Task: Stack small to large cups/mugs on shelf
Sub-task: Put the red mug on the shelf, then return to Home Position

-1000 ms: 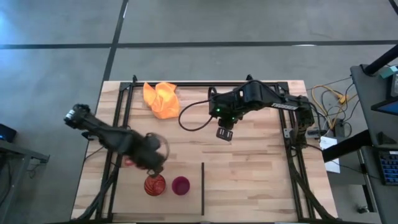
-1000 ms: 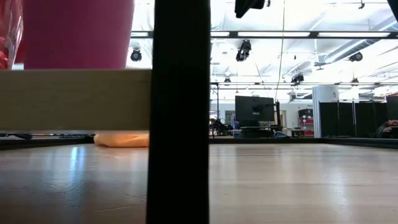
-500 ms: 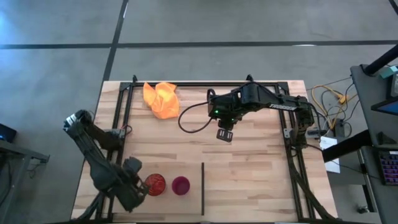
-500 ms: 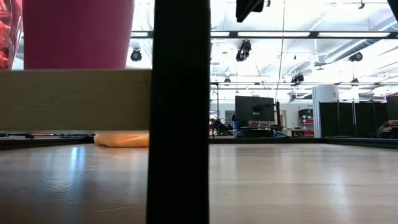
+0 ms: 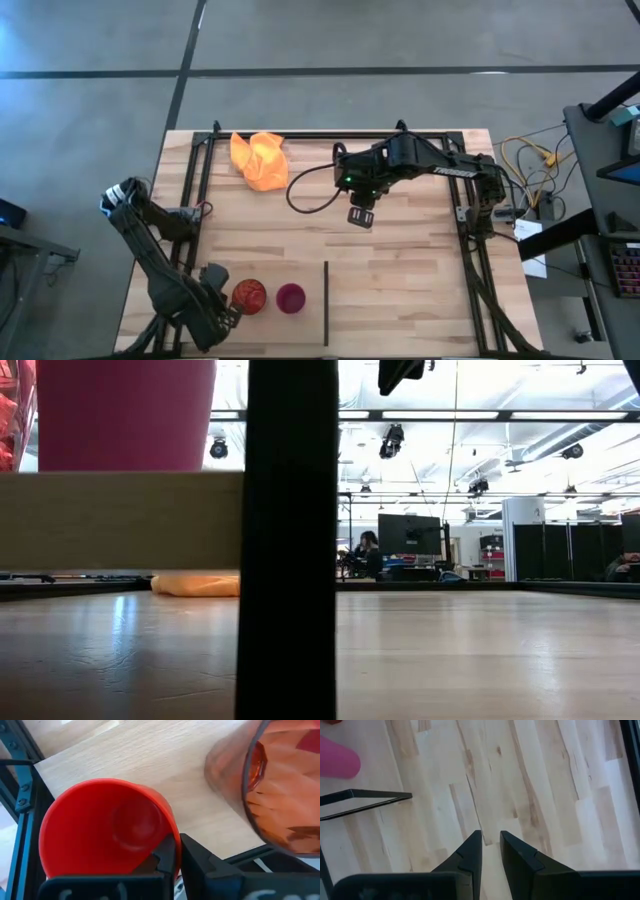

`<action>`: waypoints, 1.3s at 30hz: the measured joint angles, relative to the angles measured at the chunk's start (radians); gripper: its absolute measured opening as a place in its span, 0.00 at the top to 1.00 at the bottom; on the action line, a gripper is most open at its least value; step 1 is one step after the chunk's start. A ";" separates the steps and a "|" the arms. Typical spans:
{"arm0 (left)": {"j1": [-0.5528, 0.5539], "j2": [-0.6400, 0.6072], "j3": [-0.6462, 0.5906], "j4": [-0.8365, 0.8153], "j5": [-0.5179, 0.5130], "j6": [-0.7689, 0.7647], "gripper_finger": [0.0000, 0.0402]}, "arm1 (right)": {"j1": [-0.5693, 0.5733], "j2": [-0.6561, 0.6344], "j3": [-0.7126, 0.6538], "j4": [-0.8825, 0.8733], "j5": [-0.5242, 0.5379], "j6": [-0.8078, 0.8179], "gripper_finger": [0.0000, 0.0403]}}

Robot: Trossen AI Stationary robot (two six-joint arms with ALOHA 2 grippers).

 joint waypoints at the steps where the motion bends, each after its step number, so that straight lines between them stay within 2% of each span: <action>1: 0.000 0.000 -0.006 0.004 0.000 0.000 1.00 | 0.000 0.000 0.000 0.000 0.000 0.007 0.84; 10: 0.000 -0.002 -0.068 0.090 0.000 0.003 1.00 | 0.000 0.000 0.000 0.000 0.000 0.040 0.84; 20: 0.000 -0.005 -0.075 0.101 0.002 0.008 0.99 | 0.000 0.000 0.000 0.001 0.000 0.040 0.84; 26: 0.000 -0.002 -0.080 0.106 0.010 0.012 0.88 | 0.000 0.000 0.000 0.004 0.000 0.039 0.84; 31: 0.000 -0.002 -0.080 0.106 0.059 0.010 0.79 | 0.000 0.000 0.000 0.004 0.000 0.039 0.84; 39: 0.001 -0.014 -0.066 0.106 0.087 0.007 0.74 | 0.000 0.000 0.000 0.011 0.000 0.030 0.84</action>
